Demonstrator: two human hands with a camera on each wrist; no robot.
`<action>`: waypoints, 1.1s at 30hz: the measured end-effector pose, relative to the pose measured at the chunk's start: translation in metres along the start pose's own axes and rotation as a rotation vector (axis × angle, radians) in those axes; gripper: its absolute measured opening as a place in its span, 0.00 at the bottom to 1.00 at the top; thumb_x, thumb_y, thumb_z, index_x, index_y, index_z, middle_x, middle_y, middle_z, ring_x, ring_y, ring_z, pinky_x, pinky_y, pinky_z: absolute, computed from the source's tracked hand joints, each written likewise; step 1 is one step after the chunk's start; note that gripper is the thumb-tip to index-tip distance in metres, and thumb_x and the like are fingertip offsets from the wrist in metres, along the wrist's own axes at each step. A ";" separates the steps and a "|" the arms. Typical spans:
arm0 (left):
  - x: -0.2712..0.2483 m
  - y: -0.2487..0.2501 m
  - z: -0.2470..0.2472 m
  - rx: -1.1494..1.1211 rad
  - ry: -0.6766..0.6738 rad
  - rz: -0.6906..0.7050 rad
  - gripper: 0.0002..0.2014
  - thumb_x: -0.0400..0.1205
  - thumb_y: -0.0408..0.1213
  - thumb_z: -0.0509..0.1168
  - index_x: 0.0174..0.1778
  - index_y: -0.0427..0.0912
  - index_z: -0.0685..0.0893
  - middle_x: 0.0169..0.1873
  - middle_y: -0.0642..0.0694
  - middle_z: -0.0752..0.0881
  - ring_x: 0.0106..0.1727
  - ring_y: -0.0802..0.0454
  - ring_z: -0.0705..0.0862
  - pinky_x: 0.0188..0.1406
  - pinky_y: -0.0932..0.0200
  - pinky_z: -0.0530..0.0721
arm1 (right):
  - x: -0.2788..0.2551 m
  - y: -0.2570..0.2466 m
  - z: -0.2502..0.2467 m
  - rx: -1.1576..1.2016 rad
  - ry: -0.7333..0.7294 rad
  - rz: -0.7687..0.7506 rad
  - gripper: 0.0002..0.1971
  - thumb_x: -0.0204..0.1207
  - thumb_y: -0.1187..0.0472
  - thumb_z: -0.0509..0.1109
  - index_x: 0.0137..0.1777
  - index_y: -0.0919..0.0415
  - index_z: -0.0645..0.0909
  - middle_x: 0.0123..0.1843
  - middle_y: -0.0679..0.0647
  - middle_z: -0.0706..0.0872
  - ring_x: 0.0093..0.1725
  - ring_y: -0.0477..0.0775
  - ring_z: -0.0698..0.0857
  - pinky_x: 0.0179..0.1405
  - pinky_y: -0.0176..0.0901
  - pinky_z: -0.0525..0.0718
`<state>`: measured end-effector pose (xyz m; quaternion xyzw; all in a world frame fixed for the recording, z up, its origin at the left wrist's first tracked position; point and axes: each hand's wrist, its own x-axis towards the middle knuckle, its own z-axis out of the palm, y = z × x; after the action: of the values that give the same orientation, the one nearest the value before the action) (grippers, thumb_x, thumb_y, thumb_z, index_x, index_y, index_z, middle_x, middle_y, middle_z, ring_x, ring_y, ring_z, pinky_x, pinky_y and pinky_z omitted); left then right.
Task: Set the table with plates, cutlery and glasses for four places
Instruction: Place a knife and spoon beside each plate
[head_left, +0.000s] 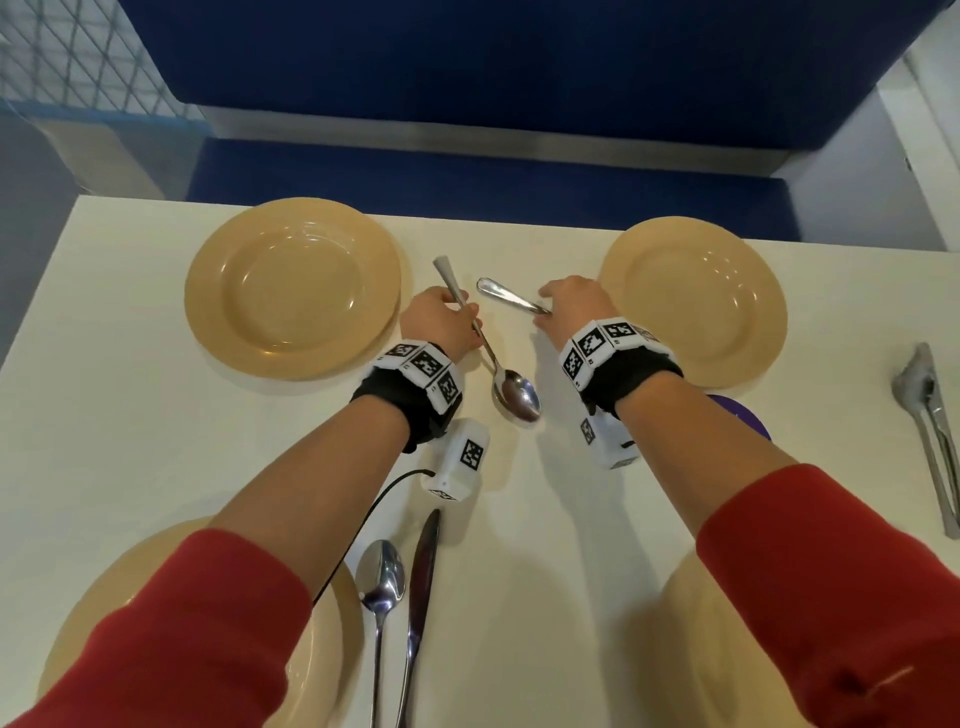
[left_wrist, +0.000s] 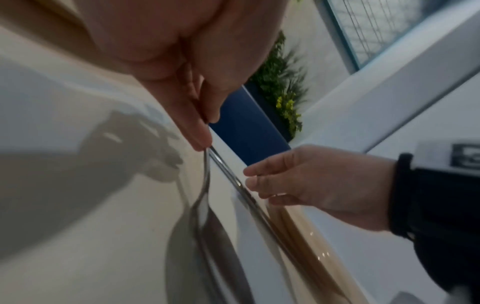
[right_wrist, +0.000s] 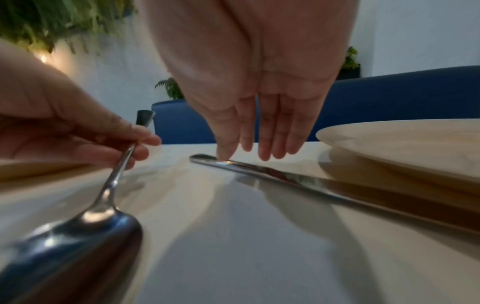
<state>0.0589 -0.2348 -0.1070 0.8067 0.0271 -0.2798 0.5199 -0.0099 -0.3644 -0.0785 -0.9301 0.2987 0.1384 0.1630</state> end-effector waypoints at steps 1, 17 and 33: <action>0.000 -0.002 0.003 0.051 0.004 -0.003 0.09 0.80 0.36 0.68 0.53 0.41 0.79 0.47 0.37 0.90 0.44 0.42 0.89 0.50 0.49 0.89 | 0.000 0.000 0.003 -0.028 -0.012 -0.009 0.14 0.80 0.60 0.66 0.63 0.64 0.81 0.60 0.61 0.85 0.59 0.61 0.84 0.60 0.51 0.83; 0.018 0.010 0.026 0.320 -0.007 0.041 0.19 0.73 0.39 0.76 0.56 0.42 0.77 0.48 0.39 0.88 0.40 0.44 0.90 0.39 0.54 0.89 | 0.022 -0.003 0.013 0.130 0.088 0.083 0.16 0.79 0.58 0.67 0.64 0.62 0.76 0.59 0.60 0.84 0.57 0.60 0.84 0.54 0.48 0.82; 0.032 0.028 0.048 0.454 -0.072 0.190 0.23 0.71 0.34 0.77 0.64 0.44 0.83 0.53 0.43 0.89 0.55 0.48 0.87 0.59 0.60 0.83 | 0.036 0.009 0.011 0.226 0.139 0.085 0.16 0.77 0.62 0.70 0.64 0.61 0.79 0.59 0.59 0.86 0.61 0.58 0.83 0.59 0.46 0.81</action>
<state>0.0751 -0.2966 -0.1134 0.8912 -0.1310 -0.2569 0.3502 0.0107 -0.3856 -0.1030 -0.8997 0.3620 0.0460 0.2398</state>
